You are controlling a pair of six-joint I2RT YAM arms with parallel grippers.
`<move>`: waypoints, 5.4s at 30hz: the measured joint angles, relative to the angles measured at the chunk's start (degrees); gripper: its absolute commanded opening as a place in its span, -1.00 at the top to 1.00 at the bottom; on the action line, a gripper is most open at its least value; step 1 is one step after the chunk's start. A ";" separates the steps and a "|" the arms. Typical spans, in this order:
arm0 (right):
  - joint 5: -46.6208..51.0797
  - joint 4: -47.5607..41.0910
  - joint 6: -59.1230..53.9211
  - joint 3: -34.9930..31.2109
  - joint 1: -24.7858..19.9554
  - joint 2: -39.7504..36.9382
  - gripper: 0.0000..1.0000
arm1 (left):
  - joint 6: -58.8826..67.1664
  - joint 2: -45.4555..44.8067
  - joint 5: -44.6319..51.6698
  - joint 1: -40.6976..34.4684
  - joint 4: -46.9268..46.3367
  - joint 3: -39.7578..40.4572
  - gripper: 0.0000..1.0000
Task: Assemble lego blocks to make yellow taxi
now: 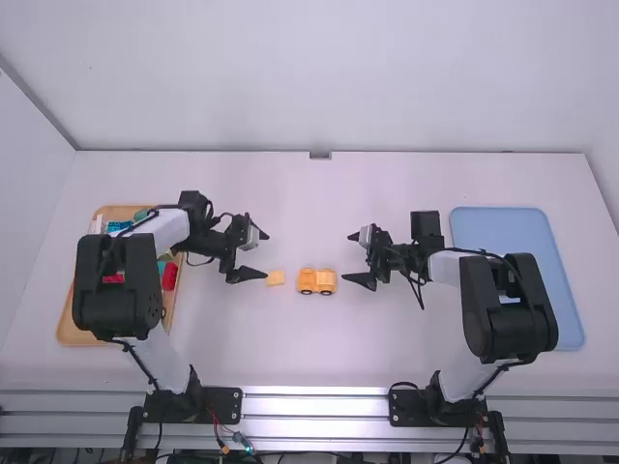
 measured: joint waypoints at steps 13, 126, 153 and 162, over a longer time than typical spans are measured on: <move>0.02 -0.11 0.17 0.00 0.00 0.00 -0.98 | -14.32 4.63 7.28 1.53 36.13 -17.29 -0.79; 7.54 25.55 9.84 -1.88 14.78 19.52 0.32 | -28.46 4.33 0.57 -16.98 48.94 -18.21 0.86; 7.67 25.49 9.07 -1.77 14.78 19.50 0.35 | -28.39 4.33 -1.79 -17.62 50.12 -17.88 0.53; 7.72 25.49 9.01 -1.77 14.80 19.52 0.34 | -28.04 4.33 -1.68 -17.88 49.92 -17.88 -0.27</move>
